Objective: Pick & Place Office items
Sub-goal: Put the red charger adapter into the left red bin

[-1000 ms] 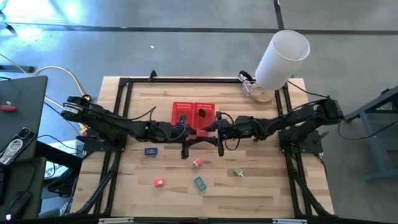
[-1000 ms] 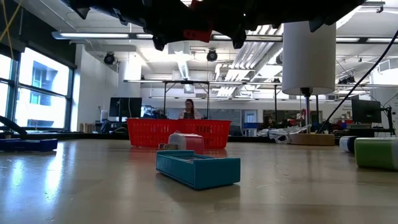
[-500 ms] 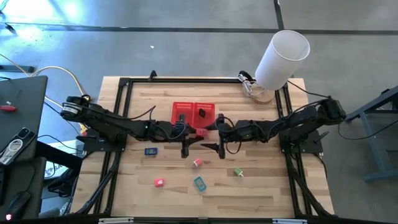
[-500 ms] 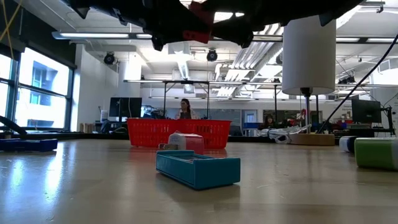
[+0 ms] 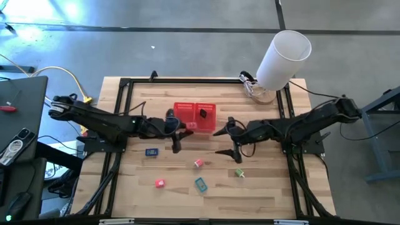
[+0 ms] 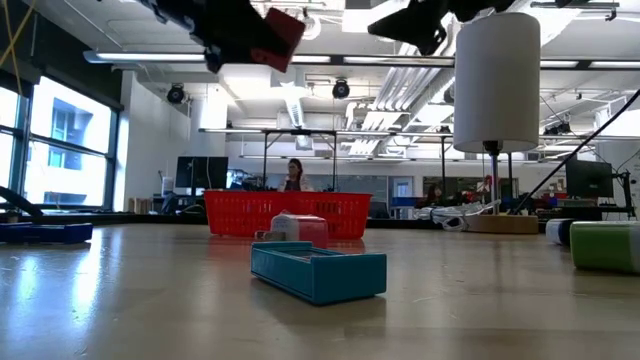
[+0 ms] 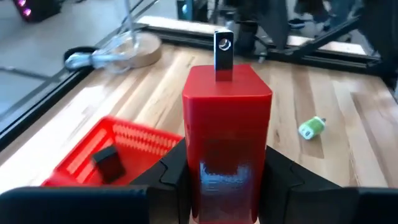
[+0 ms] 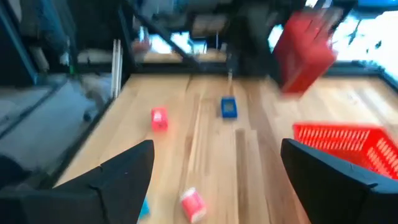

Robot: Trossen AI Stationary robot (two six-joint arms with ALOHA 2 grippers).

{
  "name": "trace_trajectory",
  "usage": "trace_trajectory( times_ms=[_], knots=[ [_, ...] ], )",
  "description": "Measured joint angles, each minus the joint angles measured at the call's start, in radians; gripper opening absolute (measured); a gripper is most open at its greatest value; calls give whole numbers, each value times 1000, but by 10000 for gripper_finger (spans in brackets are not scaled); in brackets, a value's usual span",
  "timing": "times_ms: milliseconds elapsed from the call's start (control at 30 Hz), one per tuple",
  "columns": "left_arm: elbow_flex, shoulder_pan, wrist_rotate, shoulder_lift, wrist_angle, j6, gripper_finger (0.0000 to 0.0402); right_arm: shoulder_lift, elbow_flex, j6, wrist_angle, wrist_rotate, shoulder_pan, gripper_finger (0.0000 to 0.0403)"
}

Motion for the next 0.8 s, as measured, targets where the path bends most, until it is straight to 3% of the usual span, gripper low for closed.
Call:
trace_trajectory(
  times_ms=[233,467,800],
  knots=[
    [0,104,-78,-67,-262,-158,110,10,-1,1,-12,1,2,335],
    [0,317,123,-46,-421,-281,110,10,-1,3,-12,0,2,334],
    [2,484,248,74,-416,-252,110,16,-1,11,-11,0,2,334]
  ],
)
